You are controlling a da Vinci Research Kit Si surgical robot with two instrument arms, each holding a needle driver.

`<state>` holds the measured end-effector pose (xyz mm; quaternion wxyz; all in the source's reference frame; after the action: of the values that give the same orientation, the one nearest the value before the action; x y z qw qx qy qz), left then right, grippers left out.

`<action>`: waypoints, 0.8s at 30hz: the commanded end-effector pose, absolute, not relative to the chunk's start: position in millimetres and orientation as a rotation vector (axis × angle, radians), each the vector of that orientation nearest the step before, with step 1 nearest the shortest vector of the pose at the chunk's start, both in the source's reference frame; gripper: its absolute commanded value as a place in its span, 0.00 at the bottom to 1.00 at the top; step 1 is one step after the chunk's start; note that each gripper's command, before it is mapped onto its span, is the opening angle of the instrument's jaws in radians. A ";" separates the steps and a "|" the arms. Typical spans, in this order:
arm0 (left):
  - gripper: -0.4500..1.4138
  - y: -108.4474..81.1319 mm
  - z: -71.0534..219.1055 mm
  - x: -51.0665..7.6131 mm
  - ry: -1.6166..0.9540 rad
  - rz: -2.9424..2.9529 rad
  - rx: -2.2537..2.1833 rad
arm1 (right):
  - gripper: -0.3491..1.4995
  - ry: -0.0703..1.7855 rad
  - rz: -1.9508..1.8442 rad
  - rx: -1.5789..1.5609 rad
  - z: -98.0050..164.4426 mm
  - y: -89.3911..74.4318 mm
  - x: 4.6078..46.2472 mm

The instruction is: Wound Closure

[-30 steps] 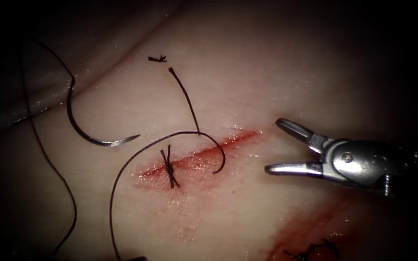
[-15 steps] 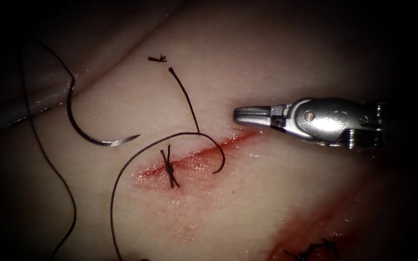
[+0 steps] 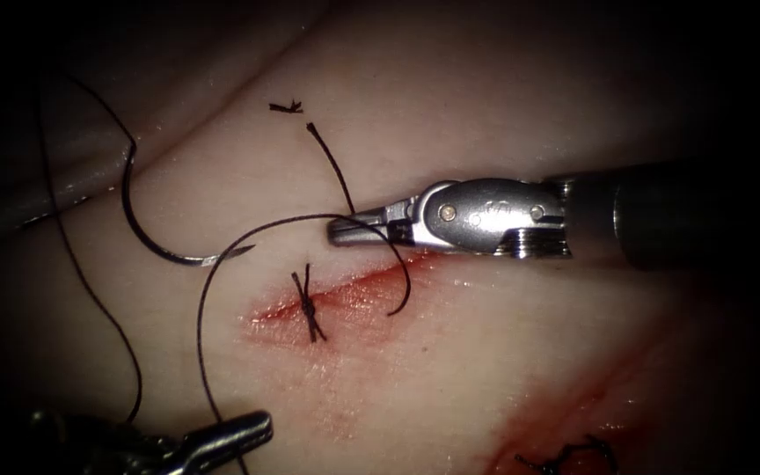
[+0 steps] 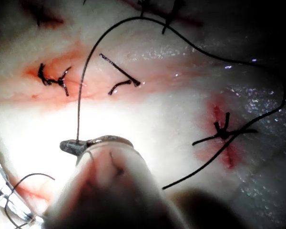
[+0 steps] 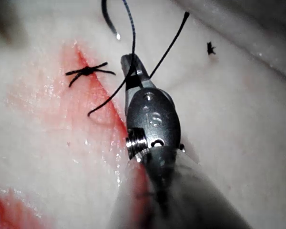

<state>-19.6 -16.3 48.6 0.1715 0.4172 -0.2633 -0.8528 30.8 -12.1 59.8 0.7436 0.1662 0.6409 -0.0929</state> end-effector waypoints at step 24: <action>0.00 -13.6 57.5 -24.3 -0.567 -2.444 1.286 | 0.00 1.664 -0.018 0.393 59.3 -14.6 33.3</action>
<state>-23.8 -13.1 56.9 0.1602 0.4501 -0.2001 -0.8554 32.3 -14.0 59.0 0.6576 0.1721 0.7334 -0.0073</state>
